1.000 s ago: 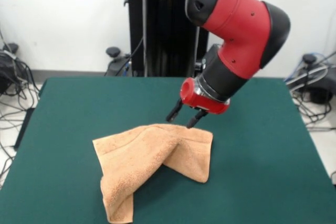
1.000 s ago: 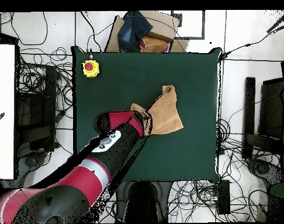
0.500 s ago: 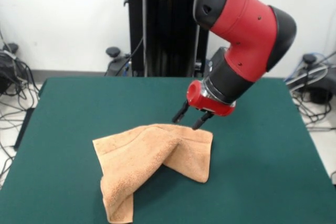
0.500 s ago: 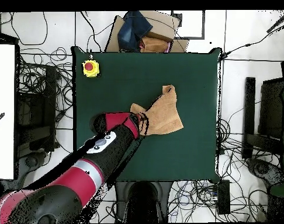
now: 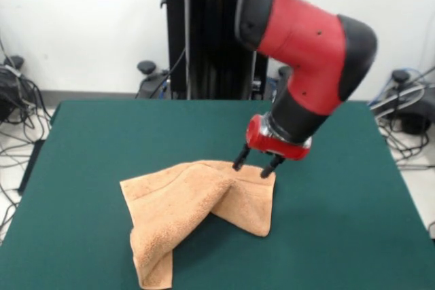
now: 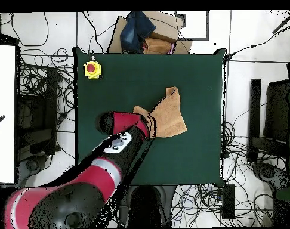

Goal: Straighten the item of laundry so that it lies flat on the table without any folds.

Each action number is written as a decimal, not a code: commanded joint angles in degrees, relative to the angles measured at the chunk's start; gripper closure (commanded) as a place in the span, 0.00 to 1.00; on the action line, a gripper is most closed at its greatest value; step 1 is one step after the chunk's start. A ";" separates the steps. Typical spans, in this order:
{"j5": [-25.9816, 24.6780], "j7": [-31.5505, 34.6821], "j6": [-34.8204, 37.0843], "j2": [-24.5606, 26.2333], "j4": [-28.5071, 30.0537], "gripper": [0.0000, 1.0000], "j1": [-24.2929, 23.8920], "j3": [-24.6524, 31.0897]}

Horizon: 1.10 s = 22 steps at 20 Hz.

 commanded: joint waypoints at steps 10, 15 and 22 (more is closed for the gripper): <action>-0.28 10.96 -7.57 -3.02 5.34 0.00 -9.53 24.23; 1.57 13.70 -8.12 -1.43 4.34 0.00 -7.19 21.79; 3.38 15.25 -7.50 0.33 3.83 0.00 -4.86 19.14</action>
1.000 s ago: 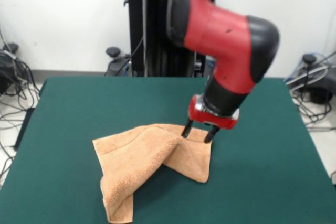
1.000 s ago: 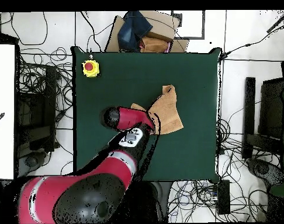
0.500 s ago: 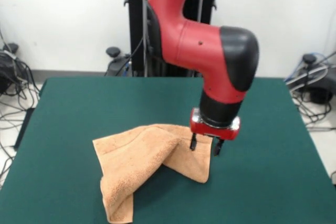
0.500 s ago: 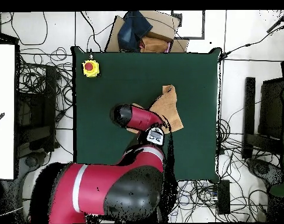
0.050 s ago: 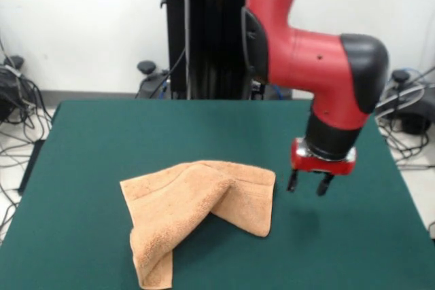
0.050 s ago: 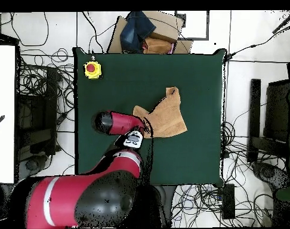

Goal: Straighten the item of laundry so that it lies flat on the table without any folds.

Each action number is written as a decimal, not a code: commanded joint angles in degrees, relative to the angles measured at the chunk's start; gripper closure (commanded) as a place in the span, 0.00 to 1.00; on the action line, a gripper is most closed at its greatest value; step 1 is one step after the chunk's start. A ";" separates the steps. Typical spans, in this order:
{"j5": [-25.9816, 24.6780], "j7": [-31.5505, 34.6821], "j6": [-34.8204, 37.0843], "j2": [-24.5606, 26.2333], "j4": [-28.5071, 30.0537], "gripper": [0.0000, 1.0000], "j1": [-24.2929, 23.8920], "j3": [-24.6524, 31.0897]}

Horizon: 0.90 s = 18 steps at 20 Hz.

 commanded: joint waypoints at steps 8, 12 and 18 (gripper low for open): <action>1.31 13.24 -1.25 6.46 -1.99 0.00 2.00 -2.97; 0.42 11.95 -1.45 6.11 -1.56 0.00 1.16 -3.13; -0.77 9.79 -1.57 6.69 -2.43 0.00 -0.52 -3.85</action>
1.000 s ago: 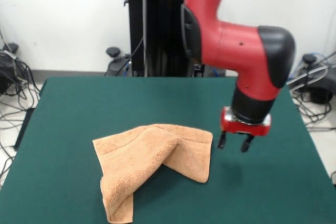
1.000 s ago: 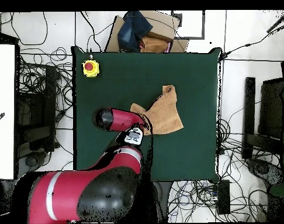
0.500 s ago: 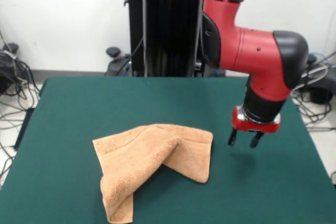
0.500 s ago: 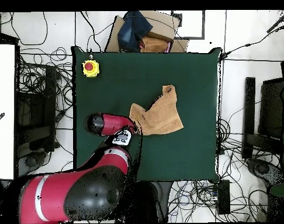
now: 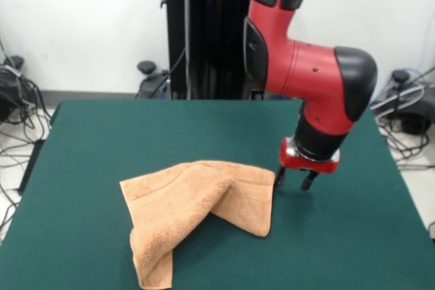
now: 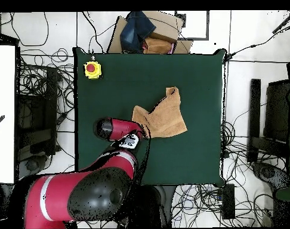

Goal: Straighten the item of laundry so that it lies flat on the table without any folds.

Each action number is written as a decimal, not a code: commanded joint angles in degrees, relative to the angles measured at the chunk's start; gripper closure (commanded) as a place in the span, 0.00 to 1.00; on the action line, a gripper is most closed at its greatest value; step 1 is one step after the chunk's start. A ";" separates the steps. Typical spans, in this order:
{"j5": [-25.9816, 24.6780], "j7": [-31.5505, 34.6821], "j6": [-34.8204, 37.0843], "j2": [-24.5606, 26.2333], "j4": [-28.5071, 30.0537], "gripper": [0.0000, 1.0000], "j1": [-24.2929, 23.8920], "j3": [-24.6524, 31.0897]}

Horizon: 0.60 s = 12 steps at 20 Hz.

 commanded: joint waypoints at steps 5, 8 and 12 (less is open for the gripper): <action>-1.34 9.38 -1.54 1.47 -1.37 0.00 -2.75 -0.96; -1.17 9.94 -2.75 1.47 -0.49 0.00 -2.74 -0.50; -1.19 9.99 -1.60 1.09 -0.83 0.00 -1.97 -1.46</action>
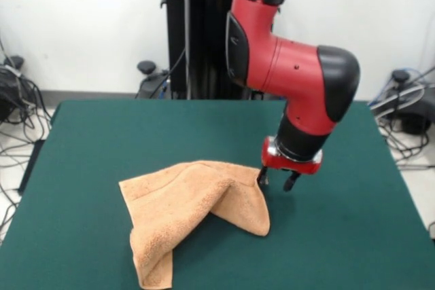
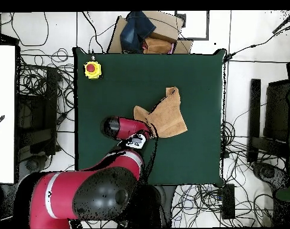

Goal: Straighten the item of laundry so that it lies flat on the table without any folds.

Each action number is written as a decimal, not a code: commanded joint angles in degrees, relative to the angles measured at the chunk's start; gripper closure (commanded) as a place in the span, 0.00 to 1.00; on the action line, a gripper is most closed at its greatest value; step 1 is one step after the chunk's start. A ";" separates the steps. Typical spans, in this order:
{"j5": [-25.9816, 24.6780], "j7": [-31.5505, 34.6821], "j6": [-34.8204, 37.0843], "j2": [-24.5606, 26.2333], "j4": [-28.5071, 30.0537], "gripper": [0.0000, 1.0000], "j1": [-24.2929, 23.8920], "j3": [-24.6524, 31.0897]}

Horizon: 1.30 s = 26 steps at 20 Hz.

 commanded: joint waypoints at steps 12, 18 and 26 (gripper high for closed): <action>0.00 12.76 7.06 -5.36 2.35 0.00 5.54 -5.10; -0.03 12.17 6.65 -5.69 2.75 0.00 5.51 -5.12; 0.17 11.88 4.72 -4.02 2.04 0.00 4.50 -4.82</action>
